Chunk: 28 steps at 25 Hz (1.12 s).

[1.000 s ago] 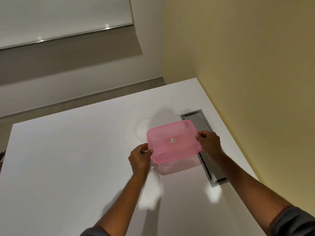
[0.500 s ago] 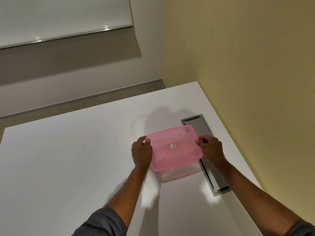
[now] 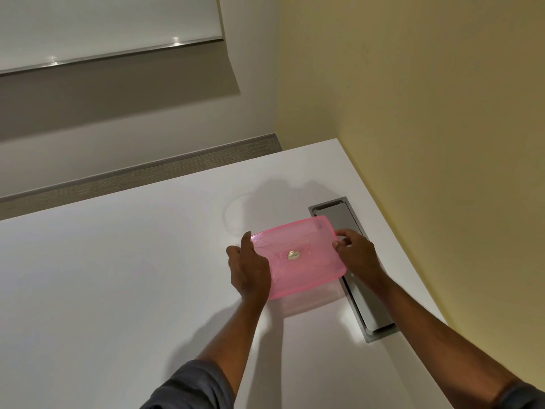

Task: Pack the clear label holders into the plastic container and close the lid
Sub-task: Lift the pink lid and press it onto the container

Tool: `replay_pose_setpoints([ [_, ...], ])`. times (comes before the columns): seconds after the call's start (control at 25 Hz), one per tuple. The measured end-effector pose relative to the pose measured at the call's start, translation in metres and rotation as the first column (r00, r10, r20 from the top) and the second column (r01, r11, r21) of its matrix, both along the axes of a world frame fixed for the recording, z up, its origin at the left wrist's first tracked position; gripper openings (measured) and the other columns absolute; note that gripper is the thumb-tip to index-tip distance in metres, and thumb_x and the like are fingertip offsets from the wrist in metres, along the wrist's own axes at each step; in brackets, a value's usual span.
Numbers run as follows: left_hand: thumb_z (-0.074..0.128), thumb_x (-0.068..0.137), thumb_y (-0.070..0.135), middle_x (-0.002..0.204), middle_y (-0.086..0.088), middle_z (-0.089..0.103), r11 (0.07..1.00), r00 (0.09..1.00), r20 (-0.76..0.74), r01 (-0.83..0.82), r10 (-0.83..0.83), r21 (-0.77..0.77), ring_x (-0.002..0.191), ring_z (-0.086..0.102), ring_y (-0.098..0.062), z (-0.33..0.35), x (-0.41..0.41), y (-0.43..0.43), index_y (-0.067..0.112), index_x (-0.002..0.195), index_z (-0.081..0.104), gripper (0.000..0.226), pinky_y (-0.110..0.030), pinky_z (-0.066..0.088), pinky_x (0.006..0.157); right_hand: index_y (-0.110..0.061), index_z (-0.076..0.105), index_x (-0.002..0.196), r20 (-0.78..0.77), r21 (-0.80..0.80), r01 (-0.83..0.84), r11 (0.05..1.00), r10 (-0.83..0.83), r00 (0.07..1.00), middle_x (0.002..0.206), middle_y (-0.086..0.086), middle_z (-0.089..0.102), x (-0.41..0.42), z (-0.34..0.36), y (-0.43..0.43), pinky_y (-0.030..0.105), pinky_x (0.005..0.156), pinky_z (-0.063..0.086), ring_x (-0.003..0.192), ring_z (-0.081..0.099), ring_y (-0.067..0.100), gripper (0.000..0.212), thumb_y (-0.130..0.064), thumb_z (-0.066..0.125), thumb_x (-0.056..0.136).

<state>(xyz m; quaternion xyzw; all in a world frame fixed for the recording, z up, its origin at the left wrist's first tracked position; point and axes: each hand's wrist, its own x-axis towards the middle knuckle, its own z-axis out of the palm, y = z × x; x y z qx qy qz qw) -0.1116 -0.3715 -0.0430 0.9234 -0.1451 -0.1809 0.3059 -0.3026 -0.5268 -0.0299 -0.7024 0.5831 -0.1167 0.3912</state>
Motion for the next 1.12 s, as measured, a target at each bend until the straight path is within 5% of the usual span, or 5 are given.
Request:
replay_pose_setpoints([
  [0.28, 0.043, 0.096, 0.0, 0.111, -0.01, 0.048, 0.994, 0.992, 0.101, 0.063, -0.072, 0.094, 0.086, 0.067, -0.041, 0.003, -0.008, -0.001, 0.03, 0.142, 0.054, 0.057, -0.042, 0.047, 0.066, -0.01, 0.078, 0.114, 0.024, -0.036, -0.038, 0.999, 0.038, 0.999, 0.103, 0.008, 0.078, 0.029, 0.001, -0.022, 0.041, 0.086, 0.058, 0.096, 0.072, 0.029, 0.031, -0.038, 0.071, 0.101],
  [0.48, 0.044, 0.093, -0.002, 0.106, -0.007, 0.047, 0.994, 0.991, 0.118, 0.053, -0.064, 0.093, 0.078, 0.065, -0.04, -0.002, -0.007, -0.002, 0.029, 0.138, 0.056, 0.056, -0.04, 0.047, 0.063, -0.005, 0.08, 0.093, 0.102, 0.077, 0.023, 0.997, -0.031, 0.994, 0.095, 0.012, 0.082, 0.045, 0.005, -0.041, 0.044, 0.084, 0.062, 0.087, 0.074, 0.028, 0.029, -0.034, 0.08, 0.095],
  [0.72, 0.042, 0.094, -0.003, 0.107, -0.006, 0.046, 0.994, 0.99, 0.124, 0.053, -0.064, 0.094, 0.076, 0.064, -0.039, -0.003, -0.005, -0.002, 0.03, 0.136, 0.055, 0.054, -0.041, 0.05, 0.063, -0.001, 0.078, 0.086, 0.143, 0.196, 0.074, 0.978, -0.103, 0.984, 0.086, 0.009, 0.079, 0.046, 0.008, -0.047, 0.026, 0.063, 0.053, 0.072, 0.067, 0.017, 0.029, -0.028, 0.084, 0.091],
  [0.92, 0.042, 0.095, -0.003, 0.107, -0.005, 0.048, 0.995, 0.99, 0.129, 0.054, -0.064, 0.082, 0.076, 0.062, -0.037, 0.0, -0.006, -0.004, 0.029, 0.133, 0.056, 0.051, -0.04, 0.051, 0.065, 0.007, 0.074, 0.091, 0.165, 0.252, 0.162, 0.954, -0.208, 0.964, 0.094, 0.02, 0.079, 0.048, 0.005, -0.047, 0.049, 0.081, 0.063, 0.079, 0.066, 0.024, 0.034, -0.024, 0.087, 0.087],
  [1.12, 0.04, 0.097, 0.006, 0.108, -0.004, 0.05, 0.997, 0.994, 0.093, 0.048, -0.054, 0.061, 0.073, 0.057, -0.035, -0.002, -0.001, -0.004, 0.032, 0.129, 0.055, 0.044, -0.039, 0.049, 0.07, 0.001, 0.066, 0.078, 0.147, 0.358, 0.231, 0.905, -0.299, 0.943, 0.08, 0.015, 0.065, 0.057, 0.002, -0.06, 0.039, 0.071, 0.048, 0.076, 0.058, 0.026, 0.026, -0.012, 0.087, 0.083],
])
